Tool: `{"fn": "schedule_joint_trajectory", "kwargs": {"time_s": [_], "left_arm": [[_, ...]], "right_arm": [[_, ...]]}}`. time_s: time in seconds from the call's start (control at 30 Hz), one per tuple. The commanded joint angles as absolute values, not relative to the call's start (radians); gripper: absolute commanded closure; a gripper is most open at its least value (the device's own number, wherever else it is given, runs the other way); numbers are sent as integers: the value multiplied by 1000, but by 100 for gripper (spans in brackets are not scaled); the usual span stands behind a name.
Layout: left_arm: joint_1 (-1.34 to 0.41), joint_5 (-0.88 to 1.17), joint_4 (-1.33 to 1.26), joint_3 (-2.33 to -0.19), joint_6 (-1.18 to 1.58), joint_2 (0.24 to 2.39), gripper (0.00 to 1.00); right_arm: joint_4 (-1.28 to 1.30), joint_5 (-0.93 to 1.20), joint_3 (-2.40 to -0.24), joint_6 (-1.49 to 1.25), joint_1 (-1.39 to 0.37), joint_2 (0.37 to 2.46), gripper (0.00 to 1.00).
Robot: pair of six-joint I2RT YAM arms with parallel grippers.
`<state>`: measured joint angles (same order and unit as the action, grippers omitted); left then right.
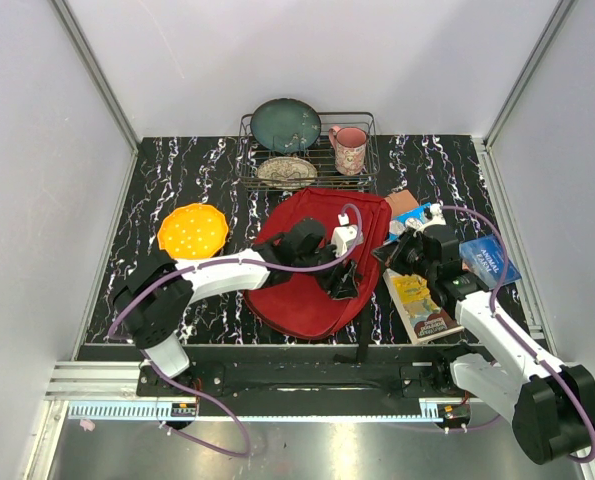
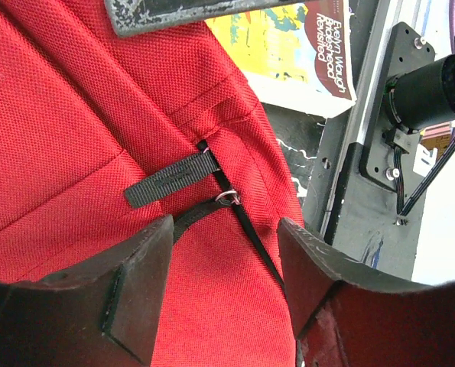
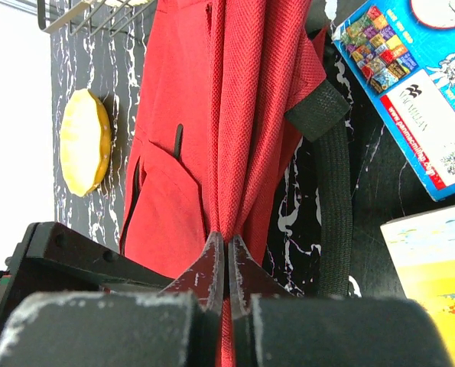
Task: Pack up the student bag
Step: Unzip the student bag at the center of the board.
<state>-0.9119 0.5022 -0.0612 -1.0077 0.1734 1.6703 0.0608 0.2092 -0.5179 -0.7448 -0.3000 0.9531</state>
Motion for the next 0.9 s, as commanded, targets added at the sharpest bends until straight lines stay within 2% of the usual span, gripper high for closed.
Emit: {"fn": "schedule_joint_trajectory", "kwargs": {"time_s": [0.0, 0.17, 0.2, 0.27, 0.3, 0.33, 0.53, 0.57, 0.63, 0.73, 0.83, 0.87], "left_arm": [[-917, 523, -114, -1043, 175, 1681, 41], [-917, 512, -98, -1039, 167, 1681, 43], [-916, 506, -97, -1039, 166, 1681, 48], [-916, 497, -97, -1037, 166, 1680, 50], [-916, 492, -94, -1037, 166, 1678, 60], [-916, 491, -94, -1037, 166, 1678, 62], [-914, 451, -86, -1029, 166, 1657, 64], [-914, 443, -84, -1028, 164, 1654, 66], [-913, 439, -84, -1028, 164, 1652, 78], [-910, 440, -78, -1035, 166, 1657, 86], [-908, 436, -83, -1039, 170, 1661, 86], [-908, 433, -87, -1037, 175, 1658, 78]], "right_arm": [[37, 255, -581, -736, -302, 934, 100], [43, 255, -578, -736, -304, 928, 100], [43, 255, -578, -738, -302, 928, 100], [44, 256, -578, -738, -302, 923, 100], [44, 258, -580, -738, -302, 923, 100], [44, 256, -581, -738, -302, 922, 100], [49, 262, -583, -736, -302, 920, 100], [49, 262, -583, -736, -302, 920, 100], [51, 264, -581, -738, -302, 917, 100], [52, 267, -577, -738, -304, 916, 100], [52, 271, -578, -738, -302, 911, 100], [54, 272, -578, -736, -302, 911, 100]]}}
